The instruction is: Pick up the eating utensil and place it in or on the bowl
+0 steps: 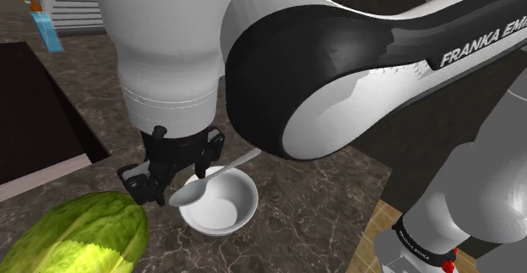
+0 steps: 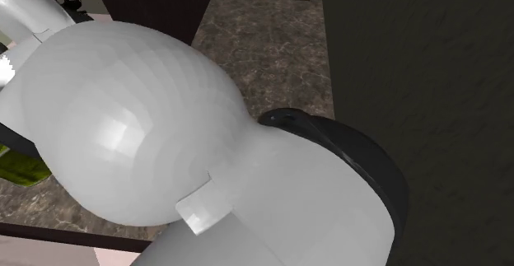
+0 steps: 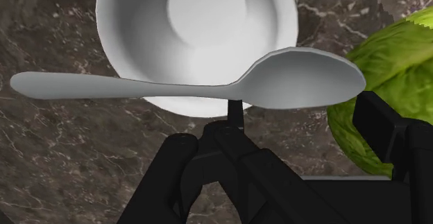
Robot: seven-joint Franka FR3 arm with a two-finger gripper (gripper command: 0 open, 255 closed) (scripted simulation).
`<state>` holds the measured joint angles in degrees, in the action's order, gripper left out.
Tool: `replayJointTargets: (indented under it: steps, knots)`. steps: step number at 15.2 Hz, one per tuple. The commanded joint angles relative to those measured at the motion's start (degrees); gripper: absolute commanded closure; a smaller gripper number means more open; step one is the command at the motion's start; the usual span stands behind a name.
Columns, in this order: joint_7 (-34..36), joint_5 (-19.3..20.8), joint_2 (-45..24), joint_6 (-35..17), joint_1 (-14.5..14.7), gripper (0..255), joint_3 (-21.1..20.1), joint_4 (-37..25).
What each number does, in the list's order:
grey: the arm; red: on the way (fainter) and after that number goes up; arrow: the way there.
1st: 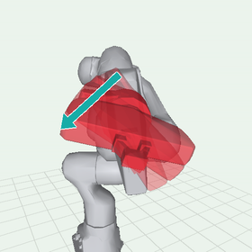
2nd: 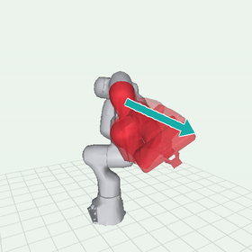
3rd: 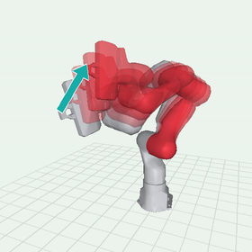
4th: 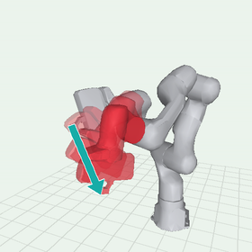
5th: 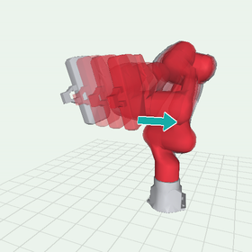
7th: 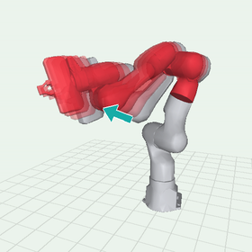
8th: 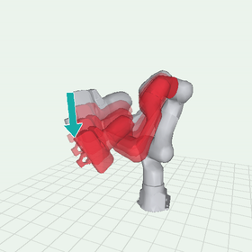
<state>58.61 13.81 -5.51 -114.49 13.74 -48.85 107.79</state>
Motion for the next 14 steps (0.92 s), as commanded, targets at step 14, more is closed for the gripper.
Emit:
replayJointTargets:
  steps: [14]
  knots:
    - [3.5,4.1,-3.6,-7.2,0.8,255,0.7,5.3]
